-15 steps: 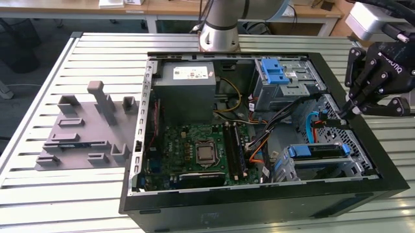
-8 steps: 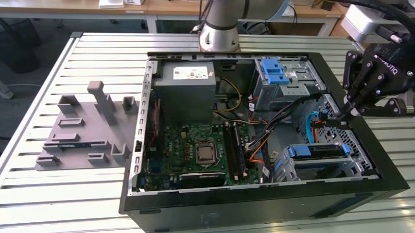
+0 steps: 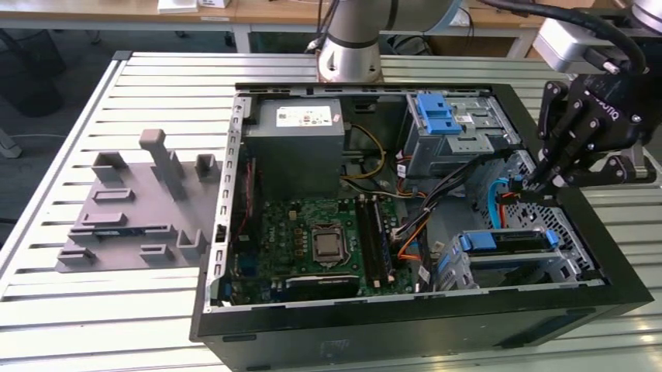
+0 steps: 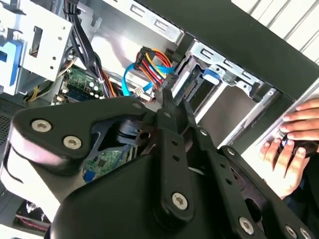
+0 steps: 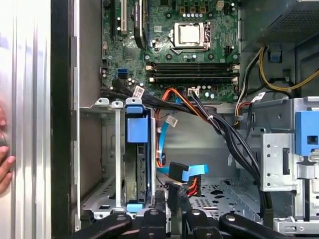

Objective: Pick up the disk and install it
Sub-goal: 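Insert the first disk wire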

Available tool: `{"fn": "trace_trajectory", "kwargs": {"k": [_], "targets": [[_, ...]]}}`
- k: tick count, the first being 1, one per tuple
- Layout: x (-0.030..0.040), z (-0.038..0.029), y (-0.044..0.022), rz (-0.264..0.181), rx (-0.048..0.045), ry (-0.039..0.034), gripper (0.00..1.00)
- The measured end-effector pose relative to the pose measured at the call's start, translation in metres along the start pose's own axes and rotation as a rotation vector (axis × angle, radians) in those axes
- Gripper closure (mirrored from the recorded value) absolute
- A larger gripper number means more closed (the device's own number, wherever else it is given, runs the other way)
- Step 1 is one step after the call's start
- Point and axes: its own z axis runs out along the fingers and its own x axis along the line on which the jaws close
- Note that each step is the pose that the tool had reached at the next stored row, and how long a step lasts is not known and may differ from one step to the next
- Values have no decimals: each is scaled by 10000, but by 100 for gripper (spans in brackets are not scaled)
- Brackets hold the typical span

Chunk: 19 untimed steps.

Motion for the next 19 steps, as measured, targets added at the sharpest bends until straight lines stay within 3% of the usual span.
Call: {"fn": "trace_trajectory", "kwargs": {"k": [1, 3, 4, 19], "targets": [[-4, 13, -1, 0, 0, 1, 76], [-9, 39, -2, -1, 0, 3, 75], [-12, 50, -2, -1, 0, 3, 69], [-58, 179, -4, -1, 0, 0, 69]]}}
